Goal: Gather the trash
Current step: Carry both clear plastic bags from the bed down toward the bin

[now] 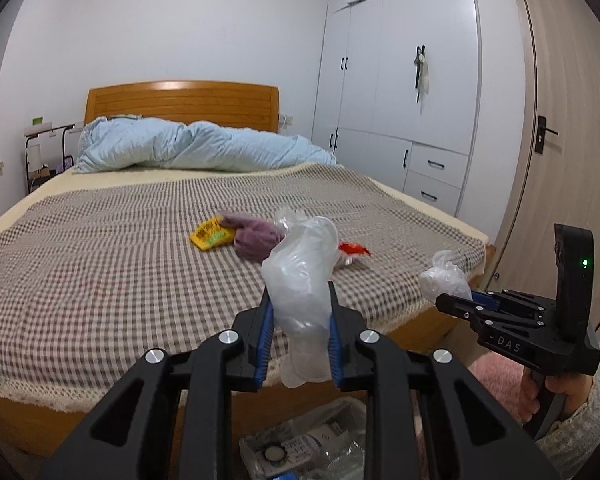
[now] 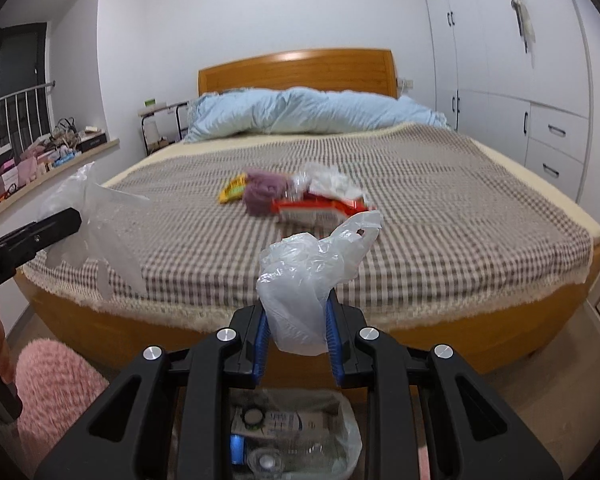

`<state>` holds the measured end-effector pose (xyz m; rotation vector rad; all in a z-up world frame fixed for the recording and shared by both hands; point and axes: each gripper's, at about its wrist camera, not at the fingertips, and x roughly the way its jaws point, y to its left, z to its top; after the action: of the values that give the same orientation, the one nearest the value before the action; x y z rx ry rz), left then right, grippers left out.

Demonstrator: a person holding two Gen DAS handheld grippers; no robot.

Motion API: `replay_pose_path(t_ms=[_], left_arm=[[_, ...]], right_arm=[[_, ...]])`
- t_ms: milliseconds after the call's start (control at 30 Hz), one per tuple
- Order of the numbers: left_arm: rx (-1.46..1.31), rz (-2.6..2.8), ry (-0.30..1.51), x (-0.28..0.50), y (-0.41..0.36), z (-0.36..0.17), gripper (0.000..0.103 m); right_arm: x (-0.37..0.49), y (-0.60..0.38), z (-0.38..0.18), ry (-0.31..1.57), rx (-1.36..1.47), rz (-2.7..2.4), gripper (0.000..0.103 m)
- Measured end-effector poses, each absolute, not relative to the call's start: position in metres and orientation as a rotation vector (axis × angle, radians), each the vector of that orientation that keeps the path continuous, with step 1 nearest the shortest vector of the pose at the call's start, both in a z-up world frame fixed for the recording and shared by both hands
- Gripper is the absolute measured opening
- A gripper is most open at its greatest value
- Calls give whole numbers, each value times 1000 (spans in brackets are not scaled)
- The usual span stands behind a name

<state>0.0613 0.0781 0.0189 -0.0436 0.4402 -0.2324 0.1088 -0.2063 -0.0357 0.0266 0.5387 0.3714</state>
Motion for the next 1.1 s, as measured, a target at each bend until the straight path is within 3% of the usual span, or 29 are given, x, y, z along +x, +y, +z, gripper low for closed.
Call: replay_pose_path(t_ms=[633,1100], left_arm=[[-66,-261,674,56,72,-83,21],[-36,-292,766,72,48,-133,21]], right_arm=[[82,-183,-119,765,-54,409,24],[93,-172,-148,842,-93,416,24]])
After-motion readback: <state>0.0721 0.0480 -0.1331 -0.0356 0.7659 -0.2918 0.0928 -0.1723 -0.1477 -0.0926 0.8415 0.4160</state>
